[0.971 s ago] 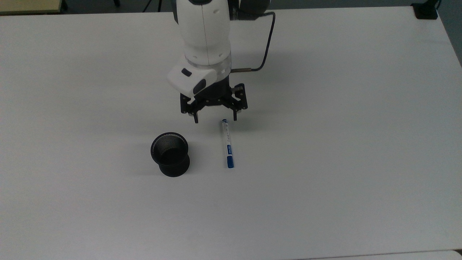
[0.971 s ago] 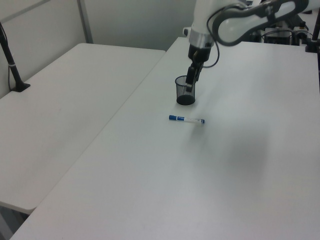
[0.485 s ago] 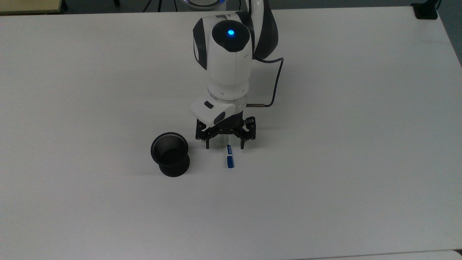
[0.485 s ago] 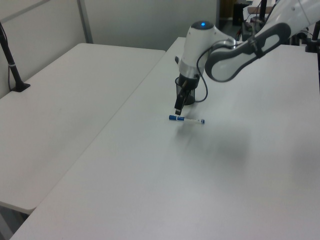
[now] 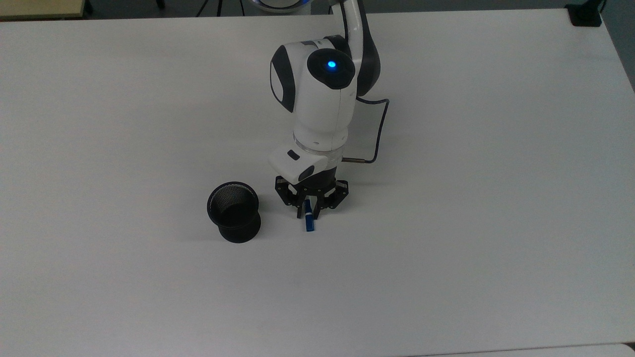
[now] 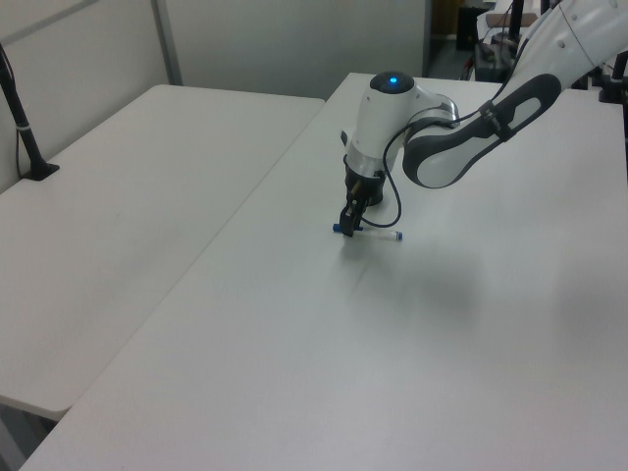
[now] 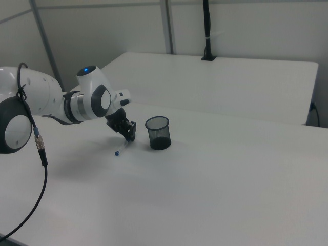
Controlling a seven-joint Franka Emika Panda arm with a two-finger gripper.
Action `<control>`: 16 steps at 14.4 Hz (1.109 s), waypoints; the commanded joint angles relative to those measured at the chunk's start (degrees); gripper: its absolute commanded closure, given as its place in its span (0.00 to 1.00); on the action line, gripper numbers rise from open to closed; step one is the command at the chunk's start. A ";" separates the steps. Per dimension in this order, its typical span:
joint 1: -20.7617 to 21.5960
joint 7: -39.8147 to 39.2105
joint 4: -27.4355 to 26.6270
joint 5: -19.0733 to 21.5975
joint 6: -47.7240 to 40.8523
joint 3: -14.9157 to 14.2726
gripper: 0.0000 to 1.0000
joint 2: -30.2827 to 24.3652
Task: Insert the marker
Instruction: 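Lower the gripper around the marker and close on it, then lift the marker and carry it over the black mesh cup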
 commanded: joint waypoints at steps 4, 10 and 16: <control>0.25 3.76 0.00 -0.29 0.28 -0.55 0.91 -1.91; -0.89 5.70 -0.53 0.32 -0.51 -0.90 0.90 -10.61; -1.60 10.34 -0.44 -1.86 0.45 -4.68 0.89 -13.53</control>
